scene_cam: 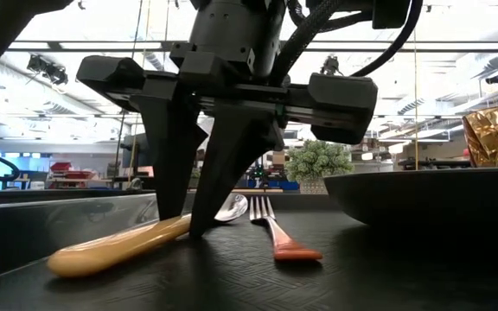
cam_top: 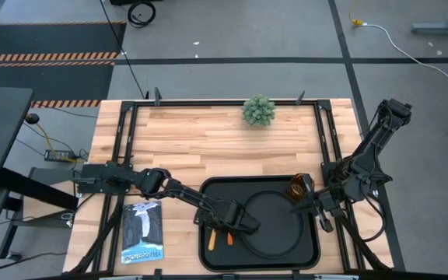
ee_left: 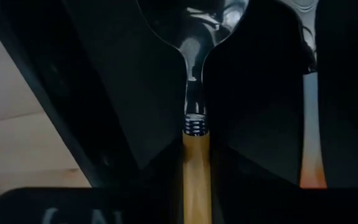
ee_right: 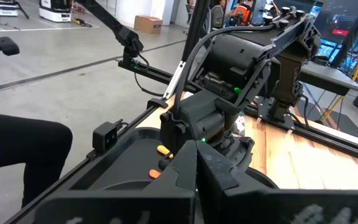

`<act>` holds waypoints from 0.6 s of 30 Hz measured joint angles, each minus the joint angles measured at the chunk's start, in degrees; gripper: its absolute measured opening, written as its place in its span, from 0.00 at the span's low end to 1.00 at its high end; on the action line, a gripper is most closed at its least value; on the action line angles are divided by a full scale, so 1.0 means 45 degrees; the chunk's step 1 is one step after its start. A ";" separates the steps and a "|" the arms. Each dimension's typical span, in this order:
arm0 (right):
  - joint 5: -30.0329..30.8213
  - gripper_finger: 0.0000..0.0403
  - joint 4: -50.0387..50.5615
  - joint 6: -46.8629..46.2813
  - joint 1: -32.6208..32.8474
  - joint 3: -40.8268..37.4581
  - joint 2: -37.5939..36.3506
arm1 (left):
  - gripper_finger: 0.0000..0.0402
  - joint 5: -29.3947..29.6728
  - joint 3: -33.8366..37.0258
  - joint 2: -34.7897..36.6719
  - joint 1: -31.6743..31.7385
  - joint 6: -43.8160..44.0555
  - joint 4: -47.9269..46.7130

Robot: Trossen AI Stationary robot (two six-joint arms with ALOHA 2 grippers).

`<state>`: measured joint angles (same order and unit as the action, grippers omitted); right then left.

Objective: Pick and place plate/cup/fork/spoon on tray
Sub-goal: Put the yellow spoon to the left orange fork on the black tray

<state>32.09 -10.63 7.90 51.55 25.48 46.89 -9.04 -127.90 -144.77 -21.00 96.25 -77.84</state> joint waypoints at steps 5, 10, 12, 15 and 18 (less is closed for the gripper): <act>-0.0061 0.02 0.0000 -0.0005 0.0002 -0.0002 0.0000 | 0.22 -0.0282 0.0005 0.0000 0.0107 -0.0372 0.0024; -0.0063 0.02 -0.0002 -0.0036 0.0004 -0.0001 0.0000 | 0.22 -0.0597 0.0014 0.0033 0.0260 -0.0836 0.0049; -0.0061 0.02 0.0000 -0.0039 0.0005 0.0000 0.0000 | 0.22 -0.0494 0.0019 0.0117 0.0316 -0.0880 0.0183; -0.0061 0.02 0.0000 -0.0044 0.0005 -0.0002 0.0000 | 0.22 -0.0160 0.0019 0.0240 0.0391 -0.0913 0.0185; -0.0061 0.02 -0.0002 -0.0044 0.0000 -0.0001 0.0000 | 0.22 -0.0033 0.0019 0.0282 0.0404 -0.0914 0.0224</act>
<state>31.81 -10.64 7.70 51.55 25.48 46.89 -9.19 -127.81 -143.50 -19.18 92.14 -76.84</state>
